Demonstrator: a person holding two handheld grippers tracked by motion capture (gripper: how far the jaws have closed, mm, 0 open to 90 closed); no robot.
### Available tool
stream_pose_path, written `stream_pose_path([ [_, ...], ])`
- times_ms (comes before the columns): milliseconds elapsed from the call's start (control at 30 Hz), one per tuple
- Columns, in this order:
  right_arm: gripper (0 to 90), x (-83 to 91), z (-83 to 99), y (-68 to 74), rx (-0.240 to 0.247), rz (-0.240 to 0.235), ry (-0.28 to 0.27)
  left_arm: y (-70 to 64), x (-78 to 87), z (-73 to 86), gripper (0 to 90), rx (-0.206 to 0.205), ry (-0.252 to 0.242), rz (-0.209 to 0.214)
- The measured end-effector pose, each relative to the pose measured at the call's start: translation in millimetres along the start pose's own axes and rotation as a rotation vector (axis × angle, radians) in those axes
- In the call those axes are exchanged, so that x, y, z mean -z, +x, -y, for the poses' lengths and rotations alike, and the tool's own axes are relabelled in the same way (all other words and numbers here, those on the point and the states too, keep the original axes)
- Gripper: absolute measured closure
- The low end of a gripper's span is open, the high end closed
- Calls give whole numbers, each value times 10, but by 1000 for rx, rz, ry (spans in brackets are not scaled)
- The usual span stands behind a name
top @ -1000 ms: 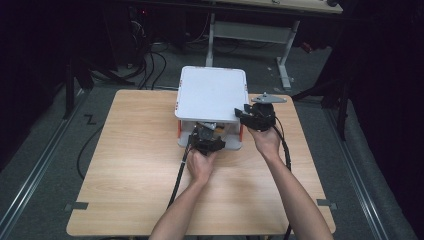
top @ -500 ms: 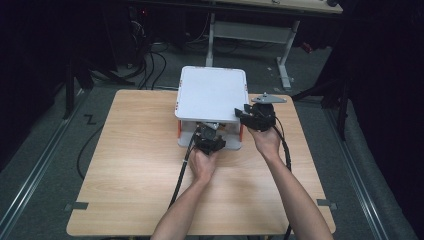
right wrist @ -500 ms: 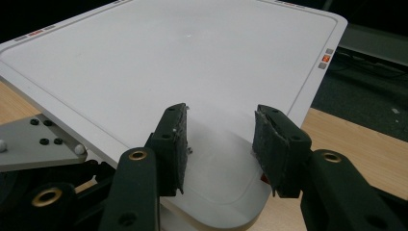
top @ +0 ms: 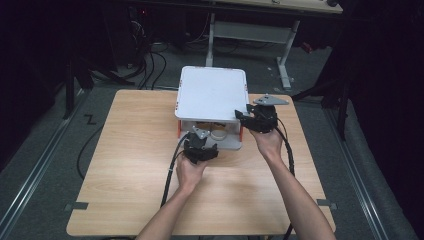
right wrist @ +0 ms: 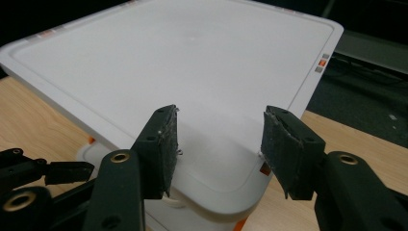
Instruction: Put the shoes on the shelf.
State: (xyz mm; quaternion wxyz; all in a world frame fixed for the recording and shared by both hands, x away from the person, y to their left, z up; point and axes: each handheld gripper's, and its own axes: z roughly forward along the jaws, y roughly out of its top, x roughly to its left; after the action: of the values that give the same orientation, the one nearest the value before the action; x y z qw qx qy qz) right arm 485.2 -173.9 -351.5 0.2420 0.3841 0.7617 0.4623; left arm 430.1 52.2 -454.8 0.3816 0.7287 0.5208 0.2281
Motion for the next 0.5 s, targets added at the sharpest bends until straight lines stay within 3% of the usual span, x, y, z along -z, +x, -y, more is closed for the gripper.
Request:
stream_pose_path([
  [133,474,206,6,-11,-35,-23,-50,133,254,32,302,-15,-29,10],
  [300,475,372,166,-32,-51,-21,-28,279,596,144,295,-10,-50,27],
  [333,475,417,225,-42,-71,-28,-27,303,642,165,294,-12,-55,29],
  [500,476,551,468,-52,-79,-17,-13,425,829,272,290,-1,-72,44],
])
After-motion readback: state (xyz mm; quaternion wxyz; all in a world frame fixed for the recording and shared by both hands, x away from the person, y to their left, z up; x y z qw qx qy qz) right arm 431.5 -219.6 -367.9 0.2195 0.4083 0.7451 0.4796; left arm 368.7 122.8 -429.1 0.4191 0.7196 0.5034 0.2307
